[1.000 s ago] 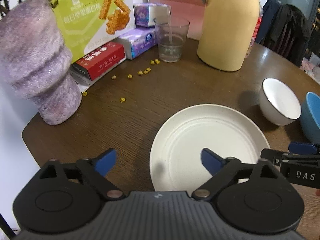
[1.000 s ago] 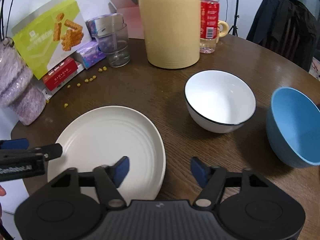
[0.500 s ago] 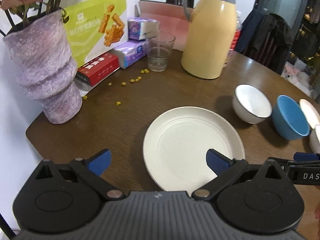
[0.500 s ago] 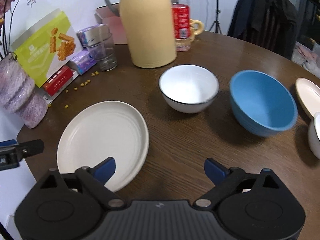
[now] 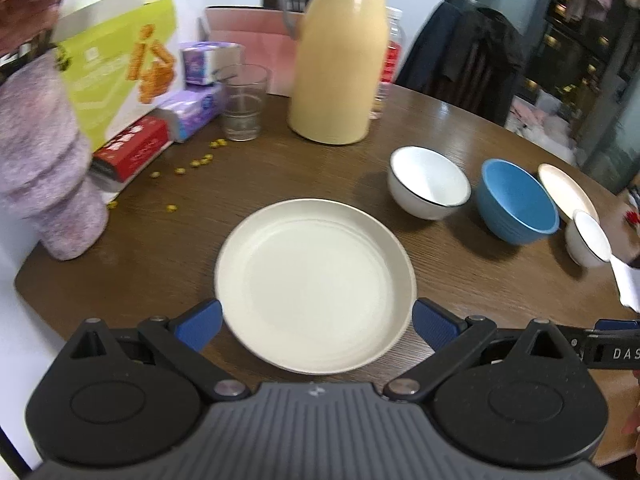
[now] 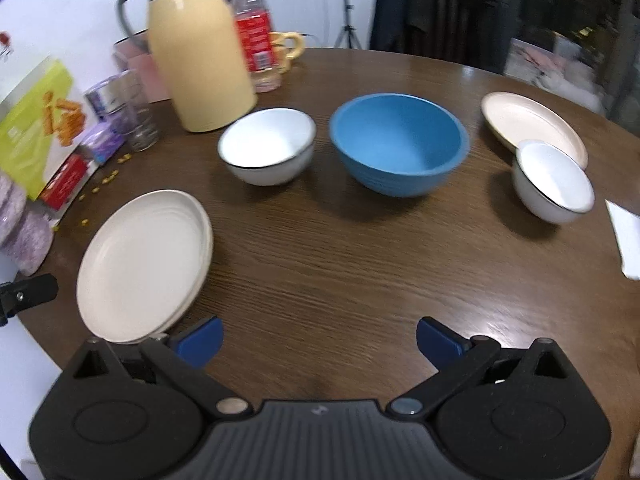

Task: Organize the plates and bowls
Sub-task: 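Withdraw both open grippers and move them past the bowls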

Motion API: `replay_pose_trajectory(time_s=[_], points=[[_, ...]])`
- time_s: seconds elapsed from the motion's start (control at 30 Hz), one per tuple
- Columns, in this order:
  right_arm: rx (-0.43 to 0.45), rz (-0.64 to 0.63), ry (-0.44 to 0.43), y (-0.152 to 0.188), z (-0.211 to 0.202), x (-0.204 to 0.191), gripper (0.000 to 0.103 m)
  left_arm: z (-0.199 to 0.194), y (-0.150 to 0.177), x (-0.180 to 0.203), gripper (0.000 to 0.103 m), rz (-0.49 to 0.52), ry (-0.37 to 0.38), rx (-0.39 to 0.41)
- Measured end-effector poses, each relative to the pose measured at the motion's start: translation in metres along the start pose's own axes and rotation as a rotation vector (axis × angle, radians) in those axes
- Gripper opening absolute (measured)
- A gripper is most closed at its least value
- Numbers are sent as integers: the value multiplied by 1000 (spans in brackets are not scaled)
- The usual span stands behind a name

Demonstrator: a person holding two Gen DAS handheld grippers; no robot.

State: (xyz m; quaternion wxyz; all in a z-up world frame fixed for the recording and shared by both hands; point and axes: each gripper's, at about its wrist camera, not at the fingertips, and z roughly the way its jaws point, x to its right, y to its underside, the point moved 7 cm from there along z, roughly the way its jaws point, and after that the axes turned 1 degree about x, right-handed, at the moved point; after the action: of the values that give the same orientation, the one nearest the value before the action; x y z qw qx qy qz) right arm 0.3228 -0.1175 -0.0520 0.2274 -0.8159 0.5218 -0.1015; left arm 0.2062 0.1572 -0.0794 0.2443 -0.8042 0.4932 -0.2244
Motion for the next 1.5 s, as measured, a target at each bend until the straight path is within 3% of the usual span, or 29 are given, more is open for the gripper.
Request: replay_pose_trajectory(time_s=[0.6, 1.5], points=[[-10, 216, 140, 25, -25, 103, 103, 32, 10, 69, 103, 99, 112, -81], [-11, 334, 206, -5, -22, 216, 103, 69, -29, 178, 103, 248, 174, -116]])
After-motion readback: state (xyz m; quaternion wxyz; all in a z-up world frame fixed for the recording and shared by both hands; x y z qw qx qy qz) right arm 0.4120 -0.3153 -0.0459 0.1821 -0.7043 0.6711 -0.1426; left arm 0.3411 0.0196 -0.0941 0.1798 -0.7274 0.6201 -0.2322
